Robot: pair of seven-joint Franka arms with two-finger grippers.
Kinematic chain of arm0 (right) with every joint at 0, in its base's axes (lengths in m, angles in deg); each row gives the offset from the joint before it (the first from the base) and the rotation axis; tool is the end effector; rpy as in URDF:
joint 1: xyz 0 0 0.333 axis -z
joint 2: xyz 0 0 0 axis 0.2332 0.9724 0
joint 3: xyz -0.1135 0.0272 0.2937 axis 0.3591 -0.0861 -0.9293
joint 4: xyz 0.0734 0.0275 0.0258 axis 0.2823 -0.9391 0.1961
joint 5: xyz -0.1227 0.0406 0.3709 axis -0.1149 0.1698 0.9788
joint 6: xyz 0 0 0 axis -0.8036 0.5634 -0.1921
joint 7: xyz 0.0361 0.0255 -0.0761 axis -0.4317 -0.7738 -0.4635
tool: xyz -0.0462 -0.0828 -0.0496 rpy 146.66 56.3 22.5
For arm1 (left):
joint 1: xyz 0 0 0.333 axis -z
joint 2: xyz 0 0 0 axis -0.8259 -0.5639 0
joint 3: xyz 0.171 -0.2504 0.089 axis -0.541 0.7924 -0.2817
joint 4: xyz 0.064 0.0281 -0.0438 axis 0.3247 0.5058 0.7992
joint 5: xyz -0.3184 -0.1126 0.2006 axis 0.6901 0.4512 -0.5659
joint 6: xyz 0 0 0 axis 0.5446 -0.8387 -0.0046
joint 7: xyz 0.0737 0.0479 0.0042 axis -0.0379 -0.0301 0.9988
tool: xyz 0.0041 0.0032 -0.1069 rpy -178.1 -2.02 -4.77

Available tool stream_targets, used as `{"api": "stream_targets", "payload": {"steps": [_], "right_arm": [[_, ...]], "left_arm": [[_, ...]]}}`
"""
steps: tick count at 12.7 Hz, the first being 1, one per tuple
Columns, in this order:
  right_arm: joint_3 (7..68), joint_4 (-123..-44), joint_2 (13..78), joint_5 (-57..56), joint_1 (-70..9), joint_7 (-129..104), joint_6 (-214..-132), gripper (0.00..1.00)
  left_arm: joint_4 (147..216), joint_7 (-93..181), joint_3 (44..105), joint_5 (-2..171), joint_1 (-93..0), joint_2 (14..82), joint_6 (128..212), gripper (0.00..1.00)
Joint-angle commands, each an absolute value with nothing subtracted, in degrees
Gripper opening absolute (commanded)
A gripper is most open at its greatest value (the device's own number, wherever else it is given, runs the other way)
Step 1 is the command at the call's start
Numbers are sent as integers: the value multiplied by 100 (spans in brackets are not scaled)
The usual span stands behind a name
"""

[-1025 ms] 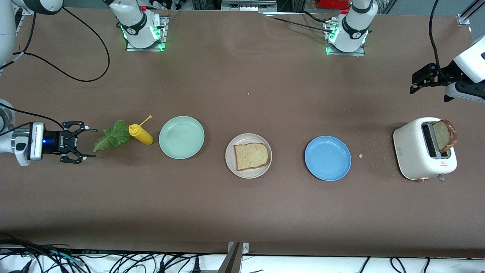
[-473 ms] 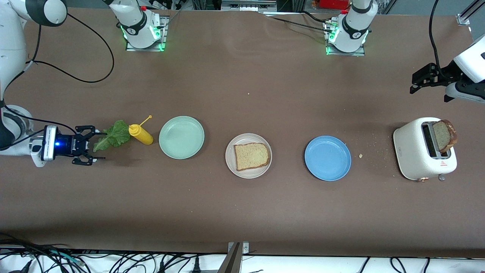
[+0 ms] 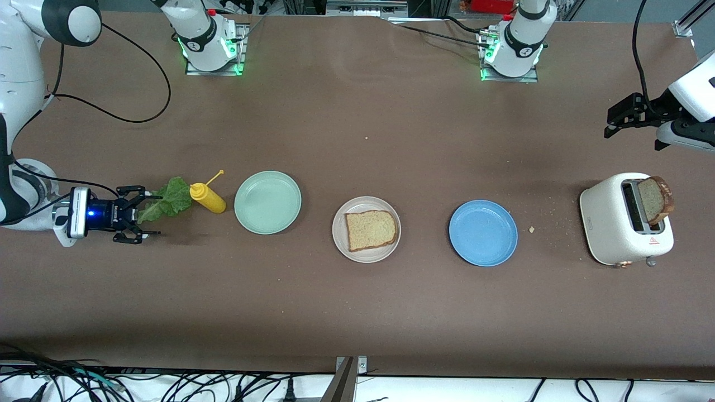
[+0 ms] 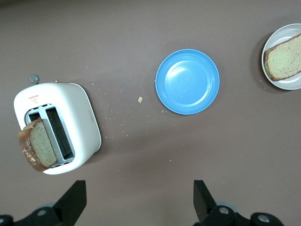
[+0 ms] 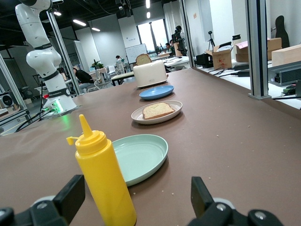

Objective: Make sandwich in beige plate with both arms
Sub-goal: 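Move the right gripper toward the yellow squeeze bottle, then grasp the yellow squeeze bottle with the right gripper and lift it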

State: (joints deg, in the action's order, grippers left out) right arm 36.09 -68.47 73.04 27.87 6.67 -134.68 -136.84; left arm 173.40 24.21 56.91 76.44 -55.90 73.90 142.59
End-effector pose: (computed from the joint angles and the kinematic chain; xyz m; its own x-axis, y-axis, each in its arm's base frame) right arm 0.6296 -0.1529 0.1651 0.2245 0.2126 0.9510 0.9732 0.0001 -0.2298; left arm 0.5520 -0.0046 0.6131 0.9708 -0.2386 -0.0228 -0.2381 -0.9710 0.0230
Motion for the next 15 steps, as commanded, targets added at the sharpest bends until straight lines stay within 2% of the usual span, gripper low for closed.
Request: {"api": "stream_targets", "payload": {"steps": [1,7,15], "right_arm": [[3559,-6725,7396,2712,761,-13435,-13532,100],[3550,-6988,7423,2835,542,-13461,-13848,100],[3550,-7445,7361,2765,410,-14111,-13857,100]], "left_arm": [[17377,2384,5702,7766,-5612,7434,14296,100],[17377,2375,5684,7775,-5629,7434,14287,100],[17377,2375,5676,7766,-5629,7434,14287,100]]}}
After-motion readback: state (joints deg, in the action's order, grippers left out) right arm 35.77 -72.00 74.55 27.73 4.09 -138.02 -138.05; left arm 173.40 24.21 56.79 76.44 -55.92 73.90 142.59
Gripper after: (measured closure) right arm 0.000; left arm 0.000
